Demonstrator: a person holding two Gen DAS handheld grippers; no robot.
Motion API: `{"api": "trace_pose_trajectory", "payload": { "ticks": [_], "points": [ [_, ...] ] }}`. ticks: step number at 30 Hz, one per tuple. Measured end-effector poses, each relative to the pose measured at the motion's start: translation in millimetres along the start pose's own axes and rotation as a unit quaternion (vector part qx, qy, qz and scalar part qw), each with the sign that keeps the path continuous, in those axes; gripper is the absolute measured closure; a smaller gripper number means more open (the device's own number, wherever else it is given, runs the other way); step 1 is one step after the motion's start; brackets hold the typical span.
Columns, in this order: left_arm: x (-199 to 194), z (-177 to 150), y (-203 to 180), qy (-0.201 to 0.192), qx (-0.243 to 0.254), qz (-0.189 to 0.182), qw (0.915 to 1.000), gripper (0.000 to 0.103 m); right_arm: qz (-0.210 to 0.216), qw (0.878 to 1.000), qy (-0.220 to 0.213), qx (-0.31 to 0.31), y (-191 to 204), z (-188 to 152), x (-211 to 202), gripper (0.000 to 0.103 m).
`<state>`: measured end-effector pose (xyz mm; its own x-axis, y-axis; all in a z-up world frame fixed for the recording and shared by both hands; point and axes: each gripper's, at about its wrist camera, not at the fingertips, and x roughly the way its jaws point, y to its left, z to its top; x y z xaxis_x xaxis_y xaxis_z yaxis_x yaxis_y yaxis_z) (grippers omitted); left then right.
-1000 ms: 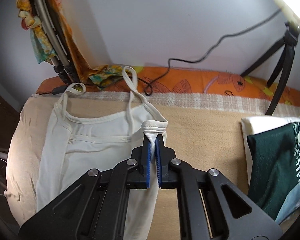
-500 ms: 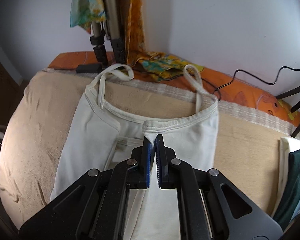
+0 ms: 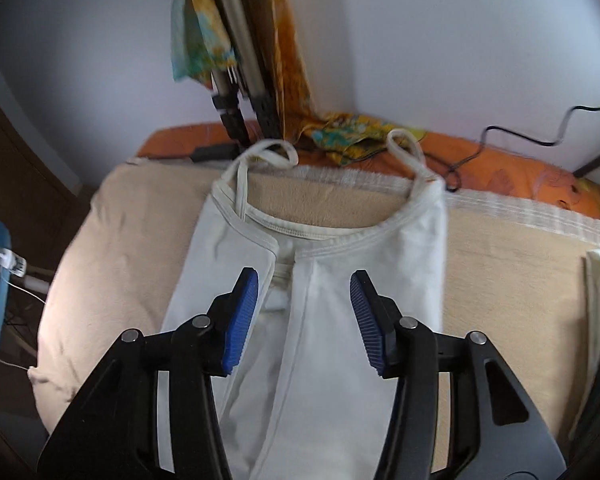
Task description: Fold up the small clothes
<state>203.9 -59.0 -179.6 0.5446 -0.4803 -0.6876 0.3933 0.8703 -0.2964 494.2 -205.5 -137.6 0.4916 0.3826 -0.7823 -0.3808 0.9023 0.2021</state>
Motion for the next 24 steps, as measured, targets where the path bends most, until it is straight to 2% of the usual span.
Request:
{"api": "trace_pose_trajectory", "payload": {
  "ticks": [4, 6, 10, 16, 21, 24],
  "points": [
    [-19.1, 4.8, 28.2, -0.009, -0.035, 0.037, 0.9987, 0.065, -0.002, 1.0, -0.012, 0.02, -13.1, -33.7, -51.5, 0.052],
    [-23.6, 5.3, 41.2, 0.005, -0.046, 0.045, 0.9979, 0.059, 0.0, 1.0, -0.009, 0.024, -14.4, -53.0, -71.8, 0.052],
    [-27.0, -0.3, 62.5, 0.037, -0.074, 0.05, 0.9953, 0.057, -0.003, 0.999, 0.011, 0.033, -11.4, -116.9, -106.6, 0.052],
    [-13.8, -28.4, 61.2, 0.065, -0.113, 0.022, 0.9912, 0.055, 0.012, 0.996, 0.067, 0.06, -3.7, -205.7, -120.9, 0.052],
    [4.4, -47.7, 53.7, 0.078, -0.128, 0.016, 0.9886, 0.055, 0.025, 0.993, 0.073, 0.087, -5.8, -247.2, -128.3, 0.052],
    [0.4, -53.8, 47.1, 0.053, -0.126, 0.027, 0.9903, 0.056, 0.035, 0.992, 0.078, 0.093, -2.6, -261.8, -125.1, 0.052]
  ]
}}
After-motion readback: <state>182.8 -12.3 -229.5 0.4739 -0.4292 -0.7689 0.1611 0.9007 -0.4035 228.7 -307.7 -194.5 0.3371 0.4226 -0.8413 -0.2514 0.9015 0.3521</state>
